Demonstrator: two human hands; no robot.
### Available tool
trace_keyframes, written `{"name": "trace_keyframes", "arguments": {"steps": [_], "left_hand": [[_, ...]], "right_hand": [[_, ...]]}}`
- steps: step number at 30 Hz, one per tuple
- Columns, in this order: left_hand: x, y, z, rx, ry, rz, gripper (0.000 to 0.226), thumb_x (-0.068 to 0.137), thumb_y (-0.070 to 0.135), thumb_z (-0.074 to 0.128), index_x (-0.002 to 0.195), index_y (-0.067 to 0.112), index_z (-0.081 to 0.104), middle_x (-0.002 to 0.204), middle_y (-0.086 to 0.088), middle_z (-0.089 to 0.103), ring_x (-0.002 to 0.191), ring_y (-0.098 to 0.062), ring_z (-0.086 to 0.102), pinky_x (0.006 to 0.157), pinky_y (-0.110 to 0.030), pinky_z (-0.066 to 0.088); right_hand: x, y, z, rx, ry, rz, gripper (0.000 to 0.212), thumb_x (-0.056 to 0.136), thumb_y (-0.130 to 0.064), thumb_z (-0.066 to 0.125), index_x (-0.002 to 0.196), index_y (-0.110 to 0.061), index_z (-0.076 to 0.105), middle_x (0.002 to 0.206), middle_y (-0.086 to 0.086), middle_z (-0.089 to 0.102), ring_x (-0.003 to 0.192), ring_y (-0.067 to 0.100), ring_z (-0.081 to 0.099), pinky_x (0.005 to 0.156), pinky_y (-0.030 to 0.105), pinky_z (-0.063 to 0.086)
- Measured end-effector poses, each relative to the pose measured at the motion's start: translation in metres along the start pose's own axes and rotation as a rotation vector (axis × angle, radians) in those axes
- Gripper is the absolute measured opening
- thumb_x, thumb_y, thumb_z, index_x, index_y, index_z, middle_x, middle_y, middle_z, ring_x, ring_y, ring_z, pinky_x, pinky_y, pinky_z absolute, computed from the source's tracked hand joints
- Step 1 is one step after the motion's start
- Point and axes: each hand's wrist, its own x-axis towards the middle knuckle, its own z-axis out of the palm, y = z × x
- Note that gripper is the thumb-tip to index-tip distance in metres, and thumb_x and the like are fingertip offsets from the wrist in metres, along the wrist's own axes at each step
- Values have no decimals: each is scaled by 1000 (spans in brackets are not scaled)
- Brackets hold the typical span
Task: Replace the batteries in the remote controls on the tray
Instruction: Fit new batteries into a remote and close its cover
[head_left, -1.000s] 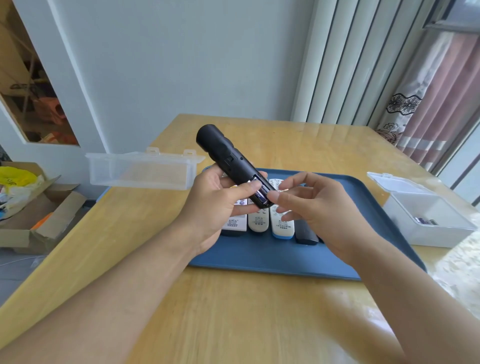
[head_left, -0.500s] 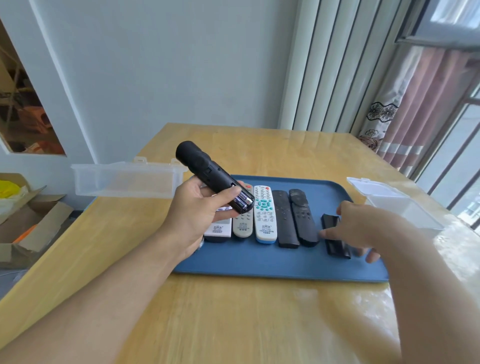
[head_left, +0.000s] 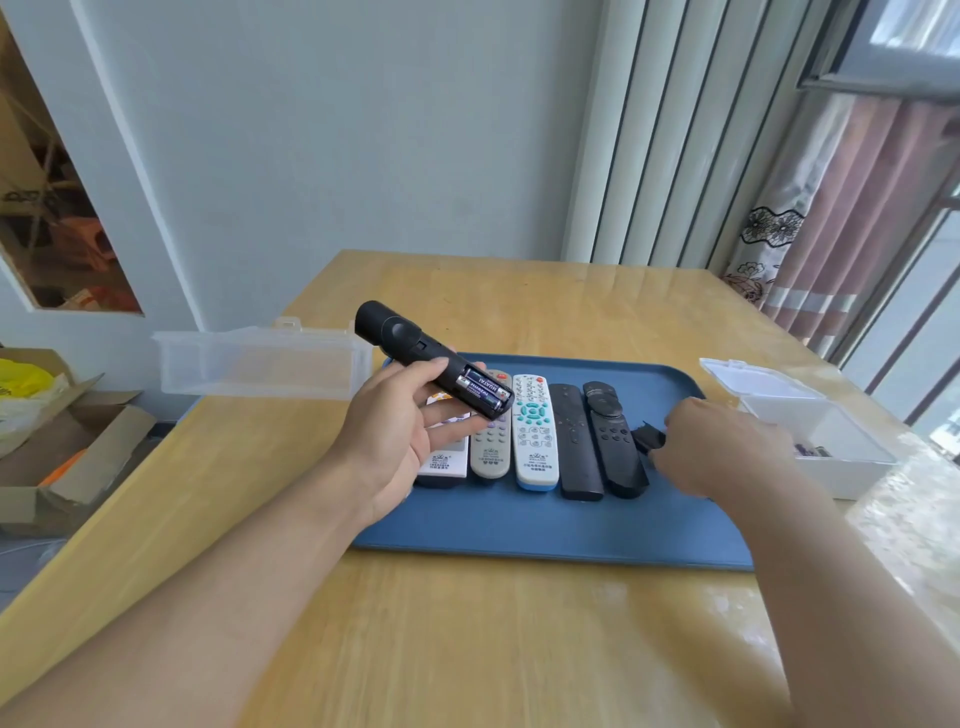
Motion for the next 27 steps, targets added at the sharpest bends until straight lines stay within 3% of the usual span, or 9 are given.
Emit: {"name": "trace_keyframes", "arguments": {"steps": [4,8,12,15,17,19,22,25,27], "left_hand": [[1,1,-1,5,0,17,21,105,12,44,121,6,57,117,-24,72,96,-37,75,91,-52,59],[-2,2,1,-58,-16,-10,28,107,19,41,127,5,55,119,-25,71,98,-39,74,86,-49,61],[-5,4,2,-70,-33,-39,27,107,20,38,120,5,56,118,-26,71,101,-40,73,81,-46,63],[-7,2,4,-44,-67,-66,27,105,15,36,120,3,56,123,-28,68,110,-44,69,87,-47,61],[-9,2,4,-16,-105,-80,31,104,14,34,122,1,56,126,-30,65,115,-47,65,94,-49,58],[-12,2,6,16,-150,-81,33,103,15,34,118,1,59,121,-31,66,111,-46,66,97,-50,56],[-17,0,10,62,-224,-74,36,103,18,33,117,6,64,105,-18,66,90,-28,65,86,-43,58],[-22,-5,14,66,-263,-87,35,104,20,35,115,6,65,100,-16,69,81,-23,68,68,-32,57],[-23,-7,17,90,-280,-86,32,105,21,39,112,7,67,96,-13,71,81,-22,69,67,-30,57]], "right_hand": [[8,0,6,47,43,24,33,92,-51,63,87,-19,60,77,-3,52,73,23,53,63,29,34],[8,1,9,69,70,24,31,96,-48,58,94,-17,57,77,-2,47,82,27,51,71,32,37],[6,2,1,197,212,4,31,99,-46,54,93,-16,56,97,3,62,86,29,50,72,35,42],[-5,-12,-9,539,432,-198,25,92,-48,64,102,-25,66,100,-2,64,91,25,59,76,38,50],[-24,-34,-15,747,525,-416,27,85,-46,74,107,-31,71,97,-10,64,88,14,62,76,31,49],[-42,-55,-11,741,595,-588,28,83,-43,77,109,-32,73,94,-12,62,84,10,60,72,28,46],[-53,-74,2,717,680,-641,32,83,-45,75,113,-34,72,91,-14,60,84,10,57,64,31,50],[-53,-79,8,714,758,-574,29,84,-52,71,109,-38,72,89,-15,59,83,9,57,61,29,48],[-53,-78,7,705,790,-542,28,86,-56,68,107,-39,73,88,-16,59,82,7,57,57,27,46]]}}
